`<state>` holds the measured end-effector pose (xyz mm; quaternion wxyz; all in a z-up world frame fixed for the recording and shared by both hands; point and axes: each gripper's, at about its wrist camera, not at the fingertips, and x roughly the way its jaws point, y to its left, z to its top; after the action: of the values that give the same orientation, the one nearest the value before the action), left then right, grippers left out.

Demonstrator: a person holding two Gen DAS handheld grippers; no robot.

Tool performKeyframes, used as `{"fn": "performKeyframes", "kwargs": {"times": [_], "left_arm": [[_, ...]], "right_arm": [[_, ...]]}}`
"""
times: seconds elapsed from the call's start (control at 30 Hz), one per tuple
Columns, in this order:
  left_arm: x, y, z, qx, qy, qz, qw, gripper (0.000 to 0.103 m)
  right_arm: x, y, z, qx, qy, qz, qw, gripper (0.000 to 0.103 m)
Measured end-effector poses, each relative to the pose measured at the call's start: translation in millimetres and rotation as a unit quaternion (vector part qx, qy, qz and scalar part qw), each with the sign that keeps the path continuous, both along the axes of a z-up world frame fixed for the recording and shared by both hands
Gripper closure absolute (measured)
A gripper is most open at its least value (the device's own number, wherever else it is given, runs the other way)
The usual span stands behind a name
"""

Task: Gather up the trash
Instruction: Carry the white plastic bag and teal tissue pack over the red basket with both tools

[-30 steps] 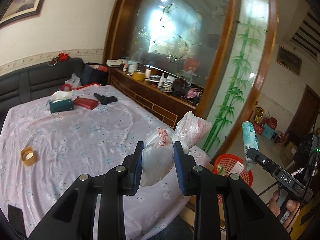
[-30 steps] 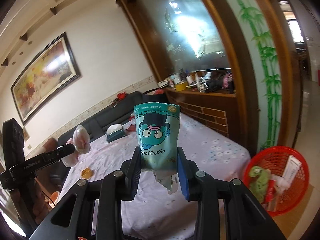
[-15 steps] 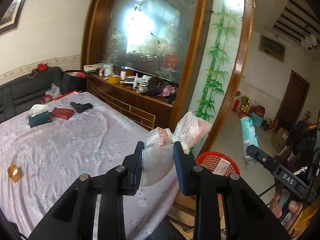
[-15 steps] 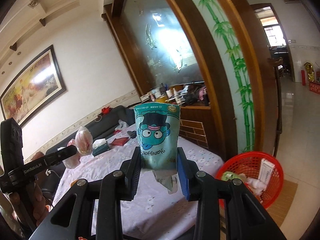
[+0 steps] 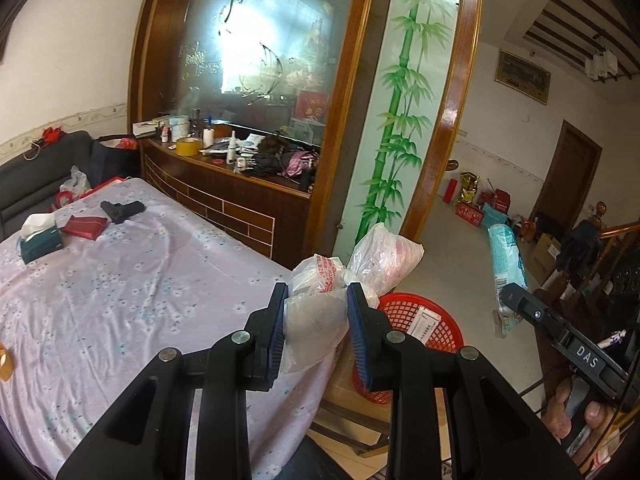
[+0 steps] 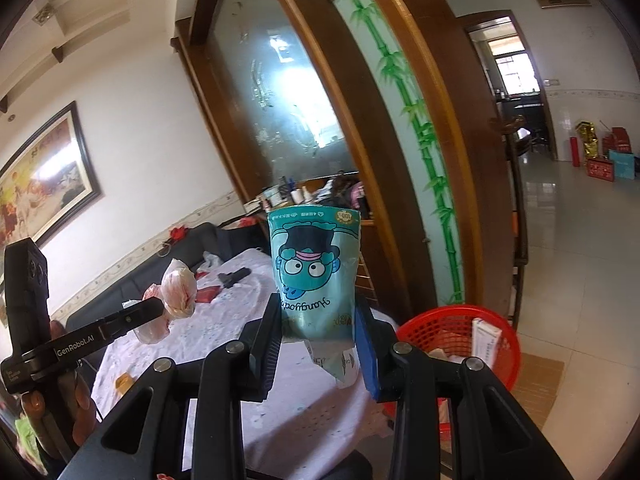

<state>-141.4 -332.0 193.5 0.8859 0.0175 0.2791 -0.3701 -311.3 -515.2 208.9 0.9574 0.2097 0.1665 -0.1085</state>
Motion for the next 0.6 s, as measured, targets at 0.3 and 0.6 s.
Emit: {"fn": "performKeyframes", "kwargs": {"times": [0.3,0.6], "left_arm": [[2.2,-48.1,-19.6,0.008,0.014,-0.041,0.999,0.075],[1.5,-93.3,-40.1,0.019,0.03,-0.094,0.9949,0.075]], "right_arm": [[-7.1,-23.4,-11.4,0.002,0.019,-0.038,0.999,0.066],[-14.0,-55.6,-27.2,0.019,0.04,-0.081,0.996,0.066]]}}
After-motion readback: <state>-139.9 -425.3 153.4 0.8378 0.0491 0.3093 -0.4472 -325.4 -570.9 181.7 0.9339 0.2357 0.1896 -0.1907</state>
